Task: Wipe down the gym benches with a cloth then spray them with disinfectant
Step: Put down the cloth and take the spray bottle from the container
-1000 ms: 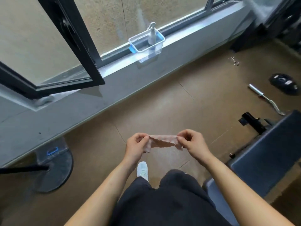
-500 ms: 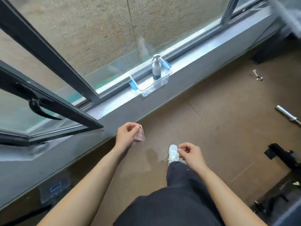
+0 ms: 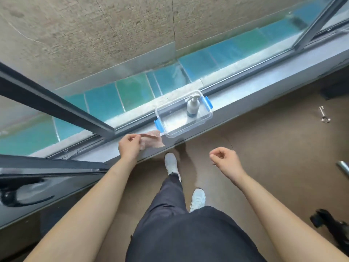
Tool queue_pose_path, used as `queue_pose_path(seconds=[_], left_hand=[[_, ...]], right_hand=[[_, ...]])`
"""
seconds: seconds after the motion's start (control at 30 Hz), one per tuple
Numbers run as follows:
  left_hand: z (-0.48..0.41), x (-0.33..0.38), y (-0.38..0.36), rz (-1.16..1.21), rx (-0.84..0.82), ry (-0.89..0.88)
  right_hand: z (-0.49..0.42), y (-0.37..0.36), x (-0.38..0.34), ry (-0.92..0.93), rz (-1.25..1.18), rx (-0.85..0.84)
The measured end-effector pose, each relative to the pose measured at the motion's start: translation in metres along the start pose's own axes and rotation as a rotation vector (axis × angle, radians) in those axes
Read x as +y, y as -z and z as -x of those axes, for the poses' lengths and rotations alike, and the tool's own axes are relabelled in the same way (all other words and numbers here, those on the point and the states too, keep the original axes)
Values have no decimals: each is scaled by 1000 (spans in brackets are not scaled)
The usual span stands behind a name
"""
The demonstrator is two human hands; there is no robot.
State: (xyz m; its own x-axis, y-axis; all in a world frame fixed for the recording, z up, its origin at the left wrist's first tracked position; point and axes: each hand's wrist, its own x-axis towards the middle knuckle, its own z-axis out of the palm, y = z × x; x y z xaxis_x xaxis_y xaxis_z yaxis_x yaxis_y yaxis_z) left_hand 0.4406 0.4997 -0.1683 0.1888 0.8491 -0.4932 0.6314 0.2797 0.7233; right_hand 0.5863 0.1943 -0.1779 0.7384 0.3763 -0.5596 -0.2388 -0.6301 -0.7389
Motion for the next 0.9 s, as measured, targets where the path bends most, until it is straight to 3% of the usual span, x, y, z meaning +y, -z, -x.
queue_pose_path(seconds=[0.23, 0.47, 0.67, 0.9], left_hand=[[-91, -14, -11, 93, -30, 203], [-150, -38, -27, 102, 1, 362], [-123, -22, -38, 242, 40, 446], [-30, -1, -42, 260, -7, 388]], right_hand=[[-112, -34, -74, 26, 111, -3], [-201, -53, -110, 96, 442, 115], [-250, -49, -109, 209, 593, 11], [-279, -39, -127, 378, 747, -162]])
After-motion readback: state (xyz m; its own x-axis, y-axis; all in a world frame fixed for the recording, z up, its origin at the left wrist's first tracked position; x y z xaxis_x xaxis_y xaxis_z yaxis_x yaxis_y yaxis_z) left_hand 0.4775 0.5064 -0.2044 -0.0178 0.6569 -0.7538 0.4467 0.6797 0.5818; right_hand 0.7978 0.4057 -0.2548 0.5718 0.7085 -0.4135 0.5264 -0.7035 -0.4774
